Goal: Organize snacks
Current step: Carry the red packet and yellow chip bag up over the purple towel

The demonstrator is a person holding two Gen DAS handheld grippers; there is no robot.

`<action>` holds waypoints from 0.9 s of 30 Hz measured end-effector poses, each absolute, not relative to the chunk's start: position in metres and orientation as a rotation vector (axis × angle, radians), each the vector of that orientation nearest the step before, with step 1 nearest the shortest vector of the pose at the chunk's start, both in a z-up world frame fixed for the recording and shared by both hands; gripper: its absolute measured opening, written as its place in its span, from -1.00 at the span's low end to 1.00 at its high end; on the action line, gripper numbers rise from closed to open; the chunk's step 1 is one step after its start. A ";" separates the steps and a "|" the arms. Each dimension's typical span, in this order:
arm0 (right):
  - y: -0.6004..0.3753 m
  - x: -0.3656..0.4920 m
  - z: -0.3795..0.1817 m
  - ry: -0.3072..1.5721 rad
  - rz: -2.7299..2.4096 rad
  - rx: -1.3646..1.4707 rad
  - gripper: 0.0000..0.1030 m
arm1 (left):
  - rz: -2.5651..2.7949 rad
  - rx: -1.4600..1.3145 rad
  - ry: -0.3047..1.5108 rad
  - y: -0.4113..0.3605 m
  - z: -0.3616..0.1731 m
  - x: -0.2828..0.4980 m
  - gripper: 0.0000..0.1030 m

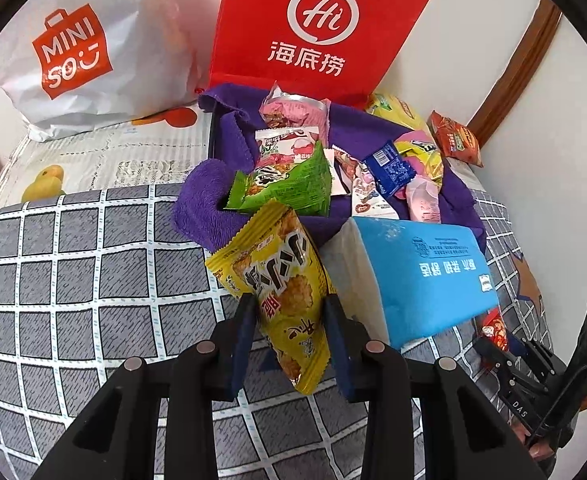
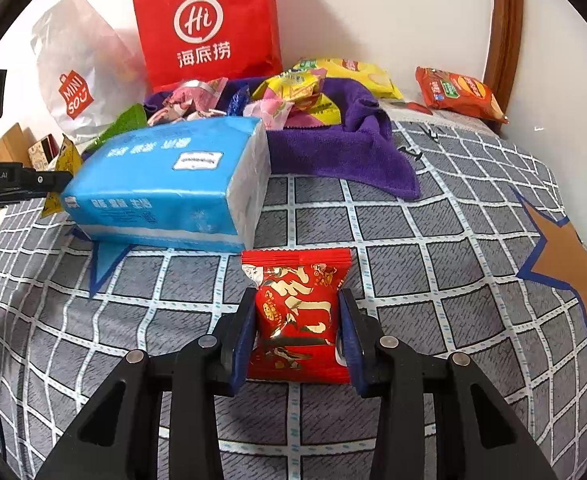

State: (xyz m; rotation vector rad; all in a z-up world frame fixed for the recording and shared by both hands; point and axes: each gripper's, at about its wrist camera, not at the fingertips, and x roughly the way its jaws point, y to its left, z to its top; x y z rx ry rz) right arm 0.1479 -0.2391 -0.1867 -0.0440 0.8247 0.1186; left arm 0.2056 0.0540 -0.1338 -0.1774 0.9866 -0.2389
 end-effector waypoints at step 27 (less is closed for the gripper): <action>-0.223 0.104 -0.138 0.713 0.169 -0.059 -0.24 | -0.271 -0.179 0.917 0.047 -0.100 0.133 -0.38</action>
